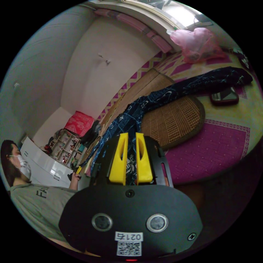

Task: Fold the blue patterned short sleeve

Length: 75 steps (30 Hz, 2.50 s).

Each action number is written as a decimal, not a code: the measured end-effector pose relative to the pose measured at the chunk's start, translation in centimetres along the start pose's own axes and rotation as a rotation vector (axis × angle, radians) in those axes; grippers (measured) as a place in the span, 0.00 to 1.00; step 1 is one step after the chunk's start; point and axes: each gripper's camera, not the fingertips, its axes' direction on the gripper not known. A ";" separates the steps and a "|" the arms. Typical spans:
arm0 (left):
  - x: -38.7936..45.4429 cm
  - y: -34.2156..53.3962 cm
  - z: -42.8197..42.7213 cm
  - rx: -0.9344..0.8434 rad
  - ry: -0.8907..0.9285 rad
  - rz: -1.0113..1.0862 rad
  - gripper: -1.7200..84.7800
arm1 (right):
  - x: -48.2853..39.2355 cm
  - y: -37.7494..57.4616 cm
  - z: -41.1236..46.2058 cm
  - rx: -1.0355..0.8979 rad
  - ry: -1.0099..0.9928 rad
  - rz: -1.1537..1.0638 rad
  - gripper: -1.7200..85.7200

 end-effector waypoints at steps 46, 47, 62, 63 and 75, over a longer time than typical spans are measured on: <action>41.1 39.5 21.5 -0.176 0.427 0.689 0.01 | -7.7 2.1 10.4 -0.107 0.677 -0.316 0.07; 43.9 43.0 23.7 -0.208 0.409 0.748 0.01 | -8.0 2.3 11.1 -0.122 0.738 -0.351 0.08; 63.5 89.2 51.5 -0.588 0.490 1.153 0.01 | -9.1 4.8 13.0 0.018 0.790 -0.452 0.02; 63.5 90.9 52.6 -0.603 0.483 1.160 0.01 | -9.0 4.8 12.9 0.023 0.789 -0.449 0.02; 55.6 113.7 73.3 -0.916 0.343 1.080 0.01 | -7.7 4.2 11.6 0.079 0.777 -0.432 0.02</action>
